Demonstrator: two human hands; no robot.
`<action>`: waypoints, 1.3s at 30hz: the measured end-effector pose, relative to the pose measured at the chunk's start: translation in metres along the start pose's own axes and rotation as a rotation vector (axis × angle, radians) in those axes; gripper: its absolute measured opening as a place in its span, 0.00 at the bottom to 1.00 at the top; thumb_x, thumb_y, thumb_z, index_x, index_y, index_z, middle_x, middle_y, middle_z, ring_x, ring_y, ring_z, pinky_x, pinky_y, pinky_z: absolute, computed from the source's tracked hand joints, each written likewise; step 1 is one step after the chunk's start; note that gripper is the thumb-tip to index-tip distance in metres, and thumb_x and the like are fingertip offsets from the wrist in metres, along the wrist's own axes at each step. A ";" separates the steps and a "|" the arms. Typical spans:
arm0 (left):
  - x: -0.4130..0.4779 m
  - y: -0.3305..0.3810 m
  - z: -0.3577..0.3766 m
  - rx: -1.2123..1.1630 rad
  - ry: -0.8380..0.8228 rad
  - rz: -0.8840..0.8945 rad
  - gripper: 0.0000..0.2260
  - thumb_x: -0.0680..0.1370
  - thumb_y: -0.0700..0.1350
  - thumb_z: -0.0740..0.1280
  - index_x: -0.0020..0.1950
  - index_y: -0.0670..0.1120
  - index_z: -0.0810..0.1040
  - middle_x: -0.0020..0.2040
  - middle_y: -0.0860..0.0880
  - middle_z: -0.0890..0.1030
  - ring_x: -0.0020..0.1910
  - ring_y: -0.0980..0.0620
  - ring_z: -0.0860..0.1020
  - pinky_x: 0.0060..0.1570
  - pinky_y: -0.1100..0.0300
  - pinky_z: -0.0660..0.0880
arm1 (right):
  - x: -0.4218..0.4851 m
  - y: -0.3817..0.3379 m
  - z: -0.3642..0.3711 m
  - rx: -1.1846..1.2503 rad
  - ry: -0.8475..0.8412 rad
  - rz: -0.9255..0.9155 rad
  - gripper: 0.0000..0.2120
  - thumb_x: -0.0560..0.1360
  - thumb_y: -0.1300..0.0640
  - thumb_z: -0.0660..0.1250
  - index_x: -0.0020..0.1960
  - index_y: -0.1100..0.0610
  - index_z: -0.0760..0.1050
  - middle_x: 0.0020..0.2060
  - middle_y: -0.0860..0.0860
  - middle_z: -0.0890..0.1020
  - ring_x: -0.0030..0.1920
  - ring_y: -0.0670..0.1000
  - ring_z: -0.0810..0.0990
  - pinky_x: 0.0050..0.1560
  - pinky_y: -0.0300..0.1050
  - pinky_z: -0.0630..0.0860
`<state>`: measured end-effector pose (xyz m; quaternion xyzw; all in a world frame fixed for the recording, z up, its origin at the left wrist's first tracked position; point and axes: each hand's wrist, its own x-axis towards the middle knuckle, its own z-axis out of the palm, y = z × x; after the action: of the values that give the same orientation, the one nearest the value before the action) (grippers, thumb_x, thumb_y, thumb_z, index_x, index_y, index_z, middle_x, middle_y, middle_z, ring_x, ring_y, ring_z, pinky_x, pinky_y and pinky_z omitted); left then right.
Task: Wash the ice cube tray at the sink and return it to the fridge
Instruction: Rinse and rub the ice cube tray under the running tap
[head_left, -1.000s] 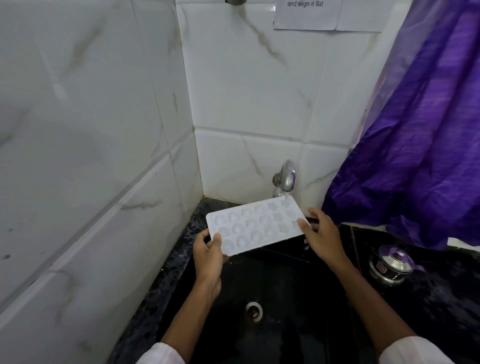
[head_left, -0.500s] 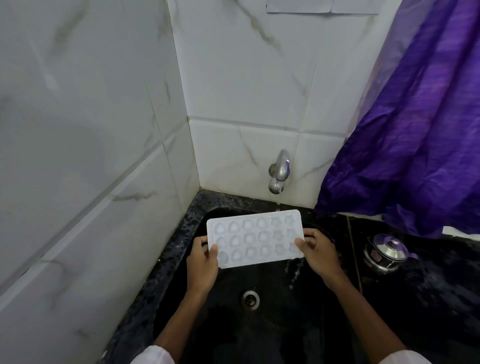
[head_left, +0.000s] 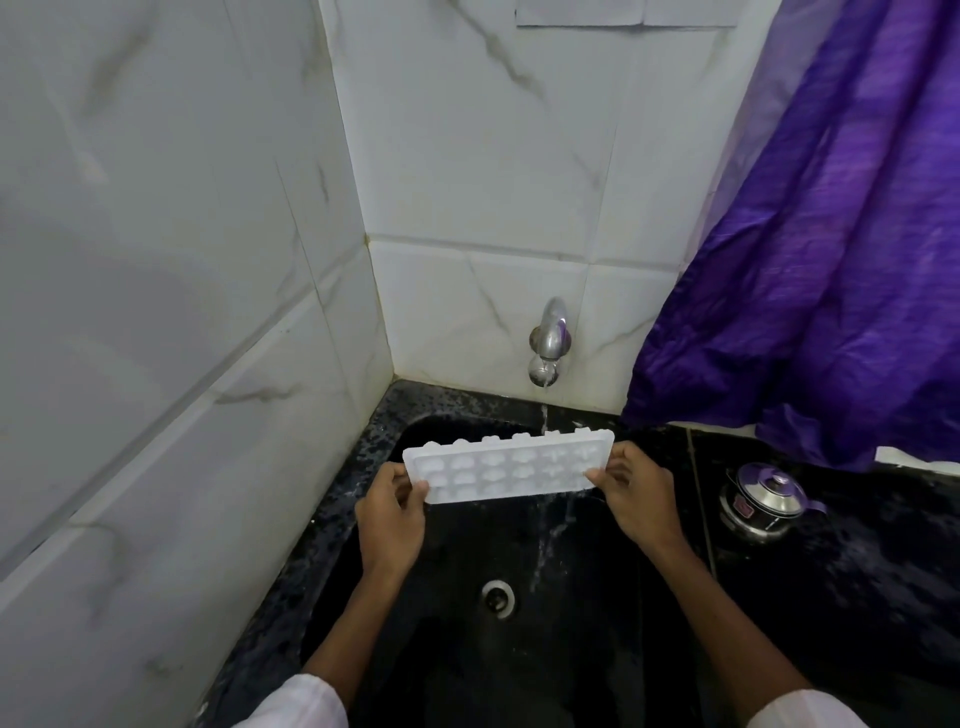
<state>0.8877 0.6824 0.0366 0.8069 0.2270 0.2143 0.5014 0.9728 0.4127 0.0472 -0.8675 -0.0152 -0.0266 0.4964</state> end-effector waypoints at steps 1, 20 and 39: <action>0.000 0.001 0.000 -0.008 0.008 0.011 0.04 0.77 0.37 0.71 0.48 0.44 0.78 0.45 0.51 0.83 0.47 0.54 0.83 0.50 0.58 0.79 | 0.000 -0.002 -0.002 -0.004 0.002 -0.014 0.08 0.73 0.60 0.74 0.49 0.55 0.77 0.42 0.42 0.81 0.44 0.37 0.80 0.41 0.27 0.74; -0.014 0.000 0.008 -0.043 0.088 0.168 0.07 0.77 0.35 0.71 0.50 0.45 0.78 0.46 0.52 0.84 0.48 0.58 0.83 0.49 0.61 0.80 | -0.008 0.009 -0.015 -0.089 0.040 -0.186 0.06 0.72 0.62 0.74 0.47 0.56 0.79 0.38 0.46 0.84 0.41 0.42 0.83 0.40 0.31 0.78; -0.017 -0.007 0.004 -0.086 -0.203 0.035 0.10 0.81 0.50 0.65 0.62 0.53 0.78 0.52 0.56 0.84 0.50 0.60 0.83 0.49 0.56 0.82 | -0.028 0.018 -0.010 0.076 0.014 0.161 0.09 0.78 0.55 0.69 0.56 0.54 0.81 0.43 0.47 0.86 0.43 0.42 0.84 0.43 0.35 0.77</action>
<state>0.8751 0.6725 0.0271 0.8060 0.1515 0.1496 0.5523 0.9459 0.3947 0.0351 -0.8461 0.0570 0.0079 0.5298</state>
